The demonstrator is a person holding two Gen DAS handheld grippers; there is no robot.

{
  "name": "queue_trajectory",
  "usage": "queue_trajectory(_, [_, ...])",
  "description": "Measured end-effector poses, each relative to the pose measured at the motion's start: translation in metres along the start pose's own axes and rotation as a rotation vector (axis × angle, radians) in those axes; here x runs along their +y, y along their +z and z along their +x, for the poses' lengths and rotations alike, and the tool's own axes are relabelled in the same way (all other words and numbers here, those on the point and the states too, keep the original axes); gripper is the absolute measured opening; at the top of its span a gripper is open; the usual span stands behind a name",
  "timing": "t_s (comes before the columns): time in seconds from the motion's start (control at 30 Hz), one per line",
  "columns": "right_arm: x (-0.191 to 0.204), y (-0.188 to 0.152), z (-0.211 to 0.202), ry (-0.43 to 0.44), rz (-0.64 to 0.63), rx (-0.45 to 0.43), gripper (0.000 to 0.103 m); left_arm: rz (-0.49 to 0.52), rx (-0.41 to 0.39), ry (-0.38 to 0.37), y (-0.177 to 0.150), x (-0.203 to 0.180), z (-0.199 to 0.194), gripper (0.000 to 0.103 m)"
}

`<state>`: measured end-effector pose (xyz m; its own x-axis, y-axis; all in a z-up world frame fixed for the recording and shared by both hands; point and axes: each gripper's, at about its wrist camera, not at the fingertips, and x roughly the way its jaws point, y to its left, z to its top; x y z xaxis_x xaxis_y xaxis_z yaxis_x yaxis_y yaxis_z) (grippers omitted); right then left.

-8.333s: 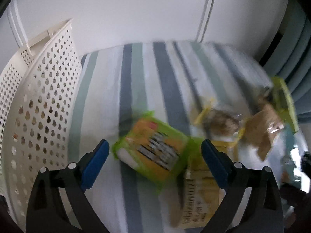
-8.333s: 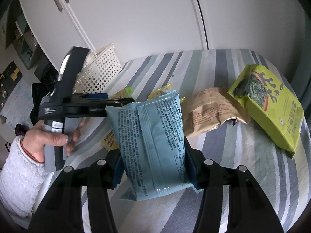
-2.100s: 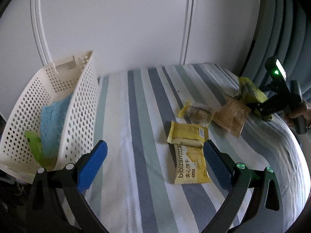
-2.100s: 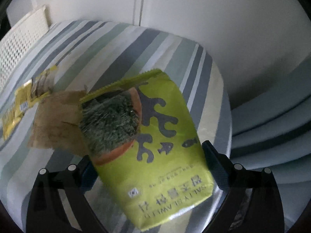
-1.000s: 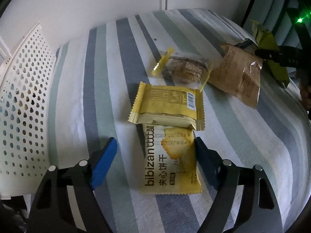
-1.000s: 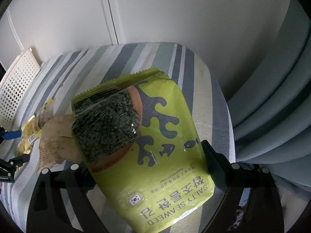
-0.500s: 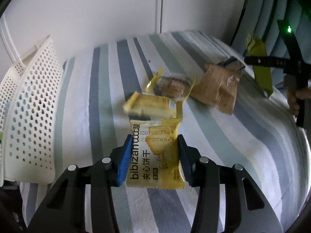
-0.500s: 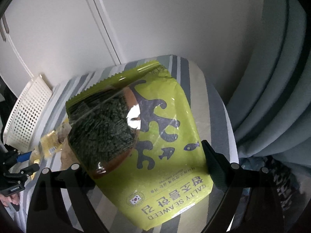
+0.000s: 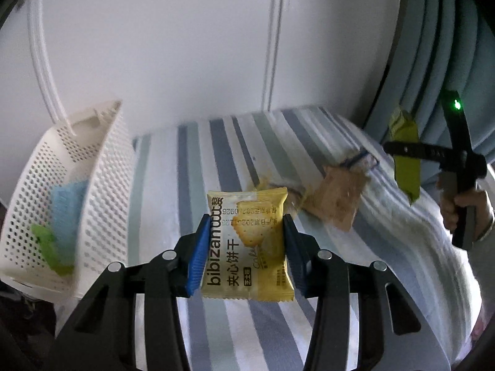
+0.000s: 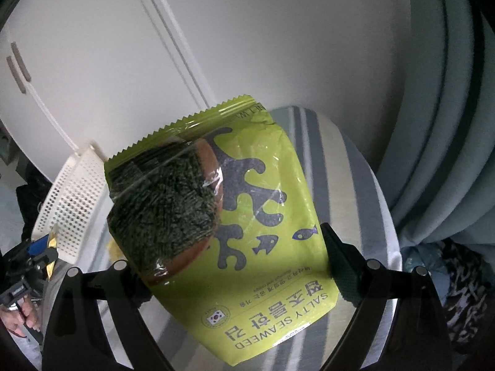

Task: Organize snacks
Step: 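Carry the biscuit pack into the basket with the left tool and release, then carry the green seaweed bag over the basket with the right tool and drop it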

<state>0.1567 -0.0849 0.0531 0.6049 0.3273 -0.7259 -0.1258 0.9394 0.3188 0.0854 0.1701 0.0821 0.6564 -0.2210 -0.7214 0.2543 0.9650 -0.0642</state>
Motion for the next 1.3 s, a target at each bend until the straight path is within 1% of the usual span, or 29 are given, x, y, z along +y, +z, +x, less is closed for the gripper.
queue_trajectory(0.17, [0.018, 0.003, -0.011, 0.031, -0.031, -0.023, 0.090, -0.066, -0.056, 0.028, 0.008, 0.025, -0.019, 0.047])
queue_trajectory(0.4, [0.024, 0.002, -0.010, 0.076, -0.062, -0.036, 0.090, -0.162, -0.129, 0.081, 0.010, 0.072, -0.049, 0.047])
queue_trajectory(0.47, [0.020, 0.002, -0.009, 0.086, -0.070, -0.035, 0.090, -0.189, -0.147, 0.104, 0.010, 0.086, -0.056, 0.047])
queue_trajectory(0.63, [0.048, 0.006, -0.007, 0.111, -0.090, -0.034, 0.090, -0.274, -0.183, 0.165, 0.004, 0.130, -0.069, 0.047])
queue_trajectory(0.7, [0.052, 0.004, -0.007, 0.119, -0.098, -0.031, 0.090, -0.299, -0.190, 0.188, 0.002, 0.144, -0.072, 0.047])
queue_trajectory(0.8, [0.069, 0.003, -0.004, 0.130, -0.111, -0.027, 0.090, -0.327, -0.197, 0.222, 0.000, 0.161, -0.072, 0.047])
queue_trajectory(0.9, [0.086, 0.005, 0.001, 0.143, -0.126, -0.023, 0.090, -0.353, -0.203, 0.229, -0.003, 0.174, -0.072, 0.049])
queue_trajectory(0.93, [0.092, 0.005, 0.002, 0.146, -0.133, -0.022, 0.090, -0.365, -0.204, 0.227, -0.005, 0.179, -0.071, 0.051])
queue_trajectory(0.97, [0.098, 0.005, 0.002, 0.150, -0.141, -0.021, 0.090, -0.374, -0.204, 0.228, -0.006, 0.181, -0.070, 0.061])
queue_trajectory(1.0, [0.107, 0.006, 0.003, 0.157, -0.153, -0.020, 0.090, -0.391, -0.209, 0.234, -0.008, 0.186, -0.070, 0.076])
queue_trajectory(1.03, [0.112, 0.005, 0.002, 0.162, -0.159, -0.019, 0.090, -0.404, -0.214, 0.240, -0.010, 0.188, -0.071, 0.084])
queue_trajectory(1.07, [0.118, 0.005, 0.003, 0.167, -0.166, -0.018, 0.090, -0.421, -0.227, 0.244, -0.013, 0.192, -0.073, 0.094])
queue_trajectory(1.1, [0.120, 0.005, 0.002, 0.171, -0.170, -0.017, 0.090, -0.434, -0.237, 0.243, -0.015, 0.195, -0.075, 0.096])
queue_trajectory(1.17, [0.131, 0.006, 0.004, 0.189, -0.176, -0.010, 0.090, -0.459, -0.244, 0.236, -0.019, 0.201, -0.076, 0.096])
queue_trajectory(1.3, [0.155, 0.008, 0.007, 0.229, -0.186, 0.002, 0.090, -0.494, -0.247, 0.275, -0.026, 0.211, -0.076, 0.096])
